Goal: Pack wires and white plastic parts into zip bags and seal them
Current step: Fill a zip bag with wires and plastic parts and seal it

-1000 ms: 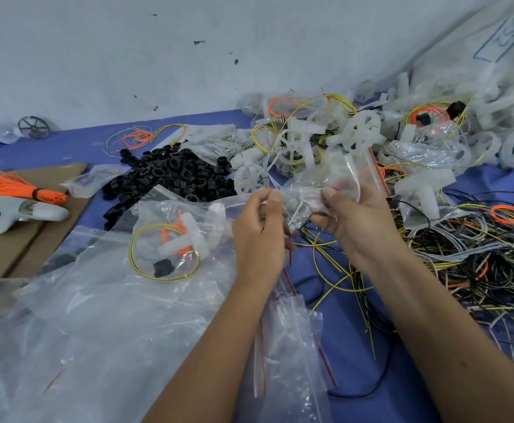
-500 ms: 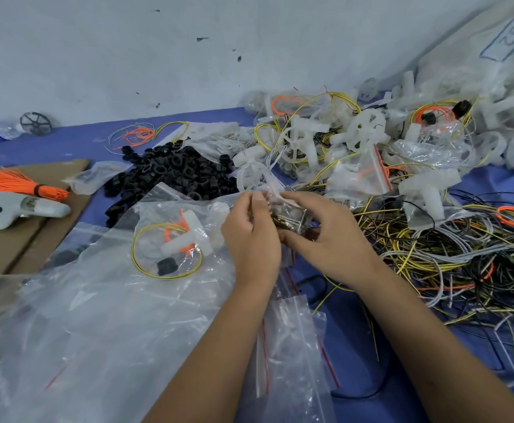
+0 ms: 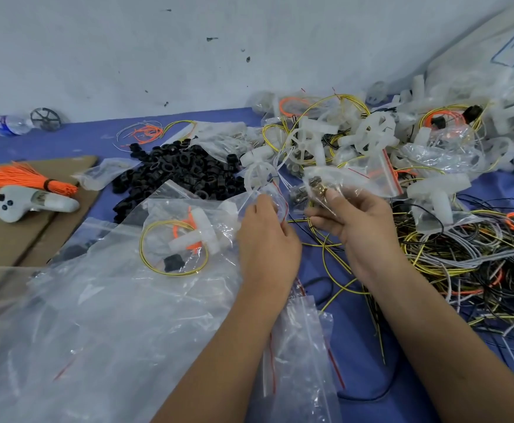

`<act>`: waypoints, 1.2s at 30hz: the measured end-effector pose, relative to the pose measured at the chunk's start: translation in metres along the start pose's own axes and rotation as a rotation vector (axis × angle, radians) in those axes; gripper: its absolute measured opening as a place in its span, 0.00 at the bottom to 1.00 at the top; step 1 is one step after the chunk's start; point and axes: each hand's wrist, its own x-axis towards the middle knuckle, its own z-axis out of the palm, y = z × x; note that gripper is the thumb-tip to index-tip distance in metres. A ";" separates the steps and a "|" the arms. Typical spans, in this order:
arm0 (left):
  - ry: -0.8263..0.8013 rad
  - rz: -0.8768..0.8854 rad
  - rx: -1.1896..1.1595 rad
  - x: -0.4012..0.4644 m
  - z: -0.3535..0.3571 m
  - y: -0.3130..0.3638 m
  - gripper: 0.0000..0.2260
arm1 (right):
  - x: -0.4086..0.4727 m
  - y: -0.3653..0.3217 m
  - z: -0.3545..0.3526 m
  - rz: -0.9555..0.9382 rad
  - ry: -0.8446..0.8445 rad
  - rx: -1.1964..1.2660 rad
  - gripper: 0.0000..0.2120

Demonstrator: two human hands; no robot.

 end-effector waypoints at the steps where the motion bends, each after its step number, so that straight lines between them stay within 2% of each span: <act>1: 0.010 -0.012 -0.017 0.001 -0.001 0.000 0.07 | 0.000 -0.002 0.001 0.046 -0.019 0.075 0.03; 3: 0.041 -0.031 -0.078 0.001 -0.001 -0.001 0.02 | -0.001 -0.003 0.001 0.125 -0.081 0.163 0.04; 8: 0.111 -0.194 -0.556 0.005 -0.003 0.003 0.08 | -0.004 0.001 0.005 0.195 -0.228 0.242 0.13; 11: 0.158 -0.194 -0.672 0.007 -0.003 0.003 0.11 | -0.006 0.000 0.006 0.190 -0.296 0.270 0.13; 14: 0.237 -0.069 -0.636 0.007 -0.004 0.004 0.08 | -0.006 -0.002 0.007 0.187 -0.311 0.266 0.13; 19: 0.375 0.216 -0.402 0.004 -0.007 0.004 0.05 | -0.007 -0.002 0.006 0.190 -0.378 0.178 0.13; 26: 0.416 0.347 -0.304 0.000 -0.009 0.006 0.03 | -0.006 0.006 0.002 0.204 -0.402 -0.103 0.13; 30: 0.411 0.404 -0.296 -0.001 -0.009 0.008 0.03 | -0.006 0.007 -0.001 -0.033 -0.518 -0.464 0.09; 32: 0.376 0.450 -0.287 -0.002 -0.007 0.009 0.03 | -0.006 0.006 -0.001 -0.136 -0.582 -0.653 0.14; 34: 0.341 0.499 -0.289 -0.004 -0.006 0.011 0.03 | -0.008 0.004 -0.002 -0.126 -0.595 -0.706 0.12; 36: 0.323 0.542 -0.310 -0.006 -0.006 0.013 0.04 | -0.009 0.001 -0.002 -0.136 -0.617 -0.680 0.16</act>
